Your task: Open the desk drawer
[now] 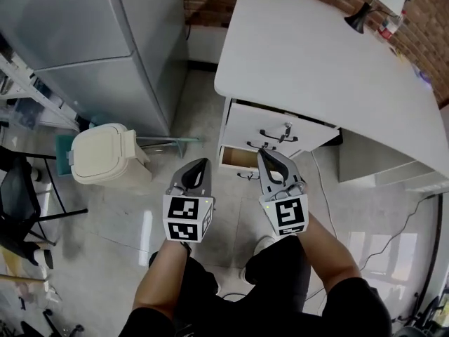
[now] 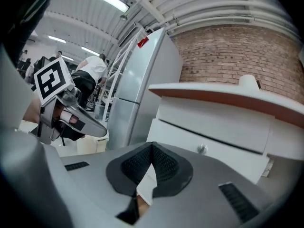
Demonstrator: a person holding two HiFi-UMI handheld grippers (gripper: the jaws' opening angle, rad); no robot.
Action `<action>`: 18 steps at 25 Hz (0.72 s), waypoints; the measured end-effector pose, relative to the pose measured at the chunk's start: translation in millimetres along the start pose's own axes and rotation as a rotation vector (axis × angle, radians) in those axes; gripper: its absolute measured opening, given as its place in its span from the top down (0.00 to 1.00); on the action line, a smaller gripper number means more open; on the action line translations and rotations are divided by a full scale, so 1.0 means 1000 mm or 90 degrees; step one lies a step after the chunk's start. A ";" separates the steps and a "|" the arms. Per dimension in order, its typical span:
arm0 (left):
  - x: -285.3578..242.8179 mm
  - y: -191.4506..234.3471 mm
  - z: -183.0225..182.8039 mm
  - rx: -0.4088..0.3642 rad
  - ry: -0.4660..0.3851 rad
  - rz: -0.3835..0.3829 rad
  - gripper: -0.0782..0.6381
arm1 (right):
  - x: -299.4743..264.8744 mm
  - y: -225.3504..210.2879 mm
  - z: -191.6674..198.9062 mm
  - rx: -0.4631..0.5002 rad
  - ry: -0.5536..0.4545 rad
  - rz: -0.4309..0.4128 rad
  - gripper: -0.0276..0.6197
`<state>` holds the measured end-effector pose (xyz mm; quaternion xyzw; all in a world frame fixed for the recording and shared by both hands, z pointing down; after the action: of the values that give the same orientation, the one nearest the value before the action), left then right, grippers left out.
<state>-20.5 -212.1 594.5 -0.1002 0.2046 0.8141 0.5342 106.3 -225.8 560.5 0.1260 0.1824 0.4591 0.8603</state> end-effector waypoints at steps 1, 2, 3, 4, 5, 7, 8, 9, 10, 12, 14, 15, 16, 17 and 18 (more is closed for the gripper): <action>0.011 -0.006 -0.022 0.007 0.003 0.004 0.90 | 0.007 -0.005 -0.021 -0.004 0.005 -0.007 0.96; 0.023 -0.012 -0.046 0.012 0.005 0.005 0.90 | 0.014 -0.009 -0.044 -0.008 0.010 -0.017 0.96; 0.036 -0.018 -0.070 0.013 0.007 0.004 0.90 | 0.022 -0.012 -0.066 -0.012 0.016 -0.026 0.96; 0.049 -0.025 -0.095 0.012 0.009 0.001 0.90 | 0.030 -0.015 -0.089 -0.018 0.021 -0.034 0.96; 0.061 -0.031 -0.119 0.009 0.010 -0.001 0.90 | 0.037 -0.019 -0.112 -0.027 0.026 -0.040 0.96; 0.085 -0.041 -0.167 0.007 0.011 -0.006 0.90 | 0.049 -0.030 -0.160 -0.048 0.028 -0.043 0.96; 0.096 -0.045 -0.190 0.007 0.010 -0.008 0.90 | 0.053 -0.036 -0.186 -0.058 0.025 -0.043 0.96; 0.107 -0.049 -0.212 0.009 0.008 -0.010 0.90 | 0.057 -0.043 -0.211 -0.067 0.020 -0.042 0.96; 0.118 -0.054 -0.233 0.011 0.006 -0.012 0.90 | 0.061 -0.049 -0.236 -0.075 0.014 -0.041 0.96; 0.137 -0.067 -0.275 0.010 -0.002 -0.014 0.90 | 0.072 -0.063 -0.280 -0.089 0.004 -0.038 0.96; 0.153 -0.080 -0.313 -0.002 -0.010 -0.015 0.90 | 0.082 -0.078 -0.315 -0.098 -0.004 -0.033 0.96; 0.161 -0.086 -0.330 -0.009 -0.014 -0.017 0.90 | 0.086 -0.086 -0.330 -0.100 -0.007 -0.030 0.96; 0.168 -0.091 -0.345 -0.016 -0.020 -0.022 0.90 | 0.090 -0.093 -0.344 -0.100 -0.011 -0.027 0.96; 0.175 -0.094 -0.359 -0.021 -0.026 -0.029 0.90 | 0.093 -0.100 -0.356 -0.101 -0.015 -0.024 0.96; 0.182 -0.098 -0.370 -0.023 -0.032 -0.036 0.90 | 0.095 -0.108 -0.368 -0.105 -0.018 -0.021 0.96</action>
<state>-26.2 -190.7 171.4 -0.0951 0.1731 0.8044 0.5603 77.4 -187.1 168.8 0.0579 0.1341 0.4569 0.8774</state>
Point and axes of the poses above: the fingertips, and each gripper's own axes: x backward along the fingers, y to its left, z out of its underside, the point moved 1 cm from there along x, backward along the fingers, and after that the axes turned 5 degrees about x, right-handed, at the moved point
